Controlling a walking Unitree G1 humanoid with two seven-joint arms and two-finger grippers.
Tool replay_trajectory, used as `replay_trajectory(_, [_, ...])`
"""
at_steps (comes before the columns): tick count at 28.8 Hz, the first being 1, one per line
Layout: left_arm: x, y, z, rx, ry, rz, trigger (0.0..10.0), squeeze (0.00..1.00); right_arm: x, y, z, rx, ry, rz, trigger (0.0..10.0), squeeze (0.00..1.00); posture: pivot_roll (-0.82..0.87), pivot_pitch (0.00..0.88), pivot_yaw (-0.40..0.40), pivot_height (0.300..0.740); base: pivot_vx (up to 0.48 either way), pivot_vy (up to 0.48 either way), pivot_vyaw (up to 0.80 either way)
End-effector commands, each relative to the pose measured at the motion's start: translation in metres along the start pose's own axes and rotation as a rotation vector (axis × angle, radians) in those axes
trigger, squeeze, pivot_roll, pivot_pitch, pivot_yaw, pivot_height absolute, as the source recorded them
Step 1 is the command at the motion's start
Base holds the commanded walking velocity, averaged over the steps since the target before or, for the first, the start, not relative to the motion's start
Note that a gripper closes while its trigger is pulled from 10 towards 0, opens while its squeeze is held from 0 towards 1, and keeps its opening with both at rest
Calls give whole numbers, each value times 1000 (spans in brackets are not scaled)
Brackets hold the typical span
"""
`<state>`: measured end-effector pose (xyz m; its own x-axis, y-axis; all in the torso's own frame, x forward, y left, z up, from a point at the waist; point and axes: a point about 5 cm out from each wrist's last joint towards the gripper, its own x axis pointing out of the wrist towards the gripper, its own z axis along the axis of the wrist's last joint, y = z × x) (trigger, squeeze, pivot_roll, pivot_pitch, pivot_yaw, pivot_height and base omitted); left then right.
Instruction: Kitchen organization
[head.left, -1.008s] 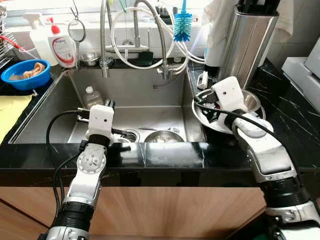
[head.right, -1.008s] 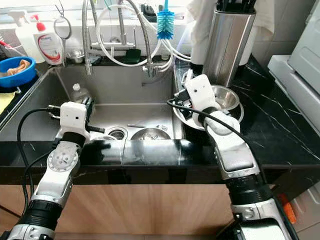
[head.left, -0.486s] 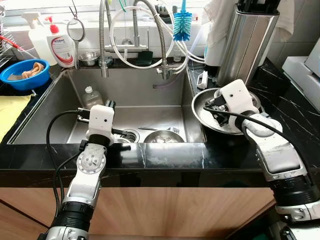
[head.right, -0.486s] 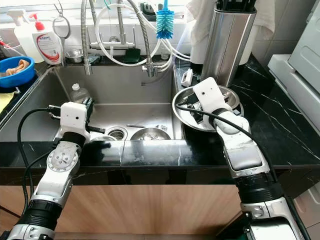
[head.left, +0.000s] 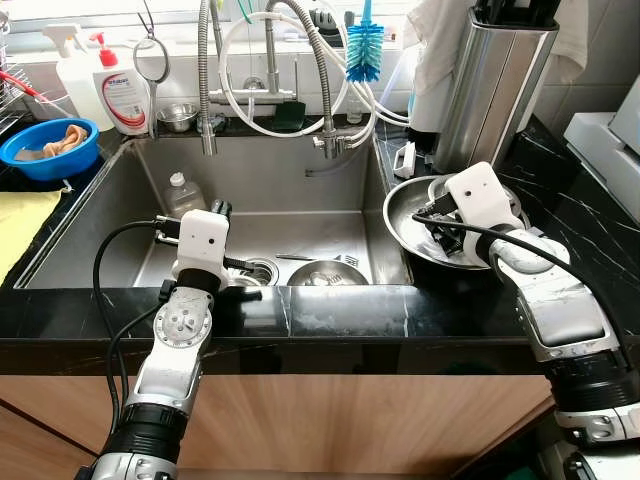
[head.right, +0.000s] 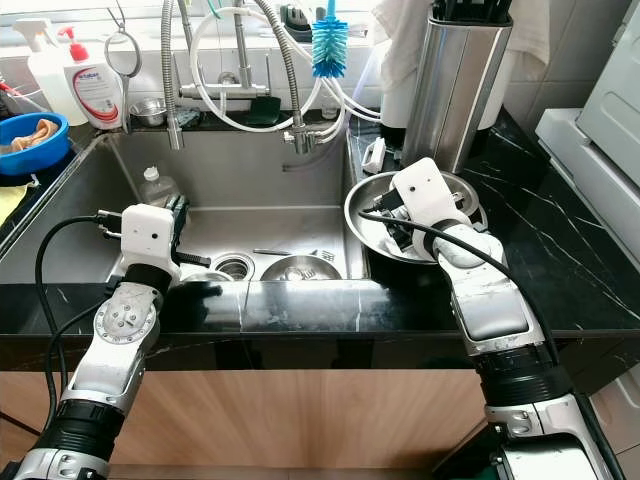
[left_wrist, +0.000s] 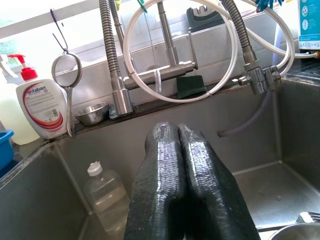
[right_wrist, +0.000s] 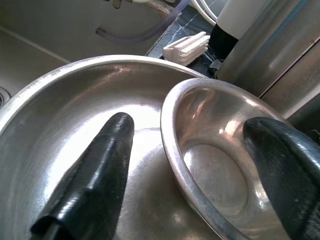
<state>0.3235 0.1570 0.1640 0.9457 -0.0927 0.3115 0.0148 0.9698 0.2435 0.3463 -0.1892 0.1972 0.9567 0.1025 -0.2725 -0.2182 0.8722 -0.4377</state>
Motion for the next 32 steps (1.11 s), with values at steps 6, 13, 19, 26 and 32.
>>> replay_trajectory(6, [1, 1, 0, -1, 4, -7, 10000, 0, -1, -2, -3, 13, 15, 0, 0, 0, -218, 0, 40, 731, 0, 0, 0])
replay_trajectory(13, [0, 1, 0, -1, 7, -10, 10000, 0, 0, -3, -1, 17, 8, -7, 0, 0, -215, 0, 42, 731, 0, 0, 0])
replay_trajectory(19, [0, 2, 0, 2, 6, -12, 10000, 0, 0, -2, -1, 19, 4, 0, 0, 0, -217, 0, 43, 731, 0, 0, 0])
replay_trajectory(26, [1, 4, 1, 27, 0, -19, 10000, 0, 1, -3, 0, 20, -2, 0, 0, 0, -217, 0, 43, 731, 0, 0, 0])
replay_trajectory(32, [1, 5, 1, 30, 1, -16, 10000, 0, 1, -3, 3, 19, -16, 0, 0, 0, -211, 0, 43, 731, 0, 0, 0])
